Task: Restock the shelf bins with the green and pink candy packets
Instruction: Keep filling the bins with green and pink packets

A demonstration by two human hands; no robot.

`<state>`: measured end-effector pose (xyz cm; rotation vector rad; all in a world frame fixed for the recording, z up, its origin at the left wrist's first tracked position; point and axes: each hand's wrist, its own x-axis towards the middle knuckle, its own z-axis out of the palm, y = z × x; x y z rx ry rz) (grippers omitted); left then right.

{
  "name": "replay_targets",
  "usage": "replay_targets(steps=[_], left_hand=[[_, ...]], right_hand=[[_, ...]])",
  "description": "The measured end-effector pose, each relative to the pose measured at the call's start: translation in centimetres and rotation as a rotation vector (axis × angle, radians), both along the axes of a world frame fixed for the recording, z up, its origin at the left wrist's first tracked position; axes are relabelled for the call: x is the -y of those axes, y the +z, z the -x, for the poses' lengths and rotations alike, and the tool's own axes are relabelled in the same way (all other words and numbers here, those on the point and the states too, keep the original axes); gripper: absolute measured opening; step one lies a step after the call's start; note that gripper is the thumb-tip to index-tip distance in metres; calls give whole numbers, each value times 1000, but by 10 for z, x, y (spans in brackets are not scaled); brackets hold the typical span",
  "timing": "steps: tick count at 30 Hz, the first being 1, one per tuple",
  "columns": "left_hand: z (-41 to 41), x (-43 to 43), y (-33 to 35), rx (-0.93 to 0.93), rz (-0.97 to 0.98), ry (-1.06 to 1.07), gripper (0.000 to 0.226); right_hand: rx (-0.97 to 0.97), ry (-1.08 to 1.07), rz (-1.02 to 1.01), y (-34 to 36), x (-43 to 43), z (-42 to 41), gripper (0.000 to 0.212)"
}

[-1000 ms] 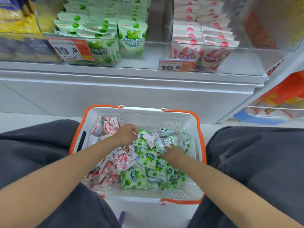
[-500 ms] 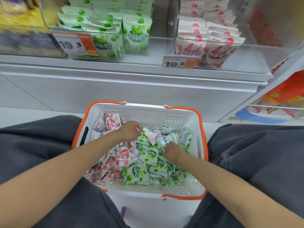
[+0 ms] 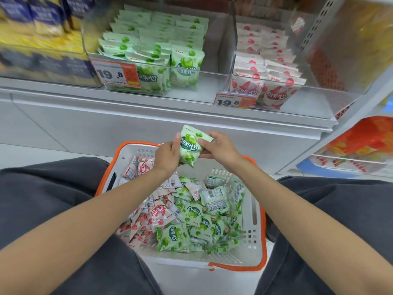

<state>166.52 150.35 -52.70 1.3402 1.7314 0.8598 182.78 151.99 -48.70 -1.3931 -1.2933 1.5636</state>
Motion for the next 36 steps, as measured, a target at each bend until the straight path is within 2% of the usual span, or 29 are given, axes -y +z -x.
replay_targets(steps=[3, 6, 9, 12, 15, 17, 19, 21, 22, 24, 25, 26, 27, 29, 31, 36], left_hand=[[2, -4, 10, -21, -154, 9, 62], [7, -7, 24, -271, -288, -20, 54], [9, -7, 43, -464, -405, -59, 53], [14, -22, 67, -494, -507, -16, 45], [26, -47, 100, -437, -680, 44, 56], [42, -65, 117, -573, -769, 81, 59], [62, -80, 122, -769, -767, 54, 61], [76, -88, 117, -898, -668, -2, 67], [79, -90, 112, -940, -597, -21, 69], [78, -90, 104, -978, -478, -50, 73], [76, -90, 103, -978, -450, -57, 74], [74, -89, 104, -968, -438, -61, 75], [73, -87, 105, -953, -436, -63, 74], [73, -85, 106, -936, -439, -64, 73], [73, -84, 106, -927, -436, -65, 73], [68, -83, 109, -883, -442, -65, 74]], right_hand=[[-31, 11, 8, 17, -5, -6, 14], [-48, 69, 52, 33, -13, -12, 20], [50, 207, 8, 54, -21, -9, 30], [168, 225, -155, 91, -34, -1, 19], [417, 116, -497, 141, -64, 10, 15], [554, 26, -719, 173, -85, 17, 18], [638, -2, -841, 196, -104, 25, 17], [805, 41, -870, 204, -120, 33, 14], [910, 96, -831, 202, -127, 38, 16], [1079, 213, -739, 186, -138, 51, 33], [1123, 249, -691, 175, -144, 55, 35], [1158, 256, -657, 163, -148, 58, 28], [1178, 246, -657, 152, -153, 59, 21], [1186, 207, -665, 138, -162, 58, 39], [1156, 179, -672, 136, -163, 59, 48], [1033, 165, -699, 134, -166, 62, 41]])
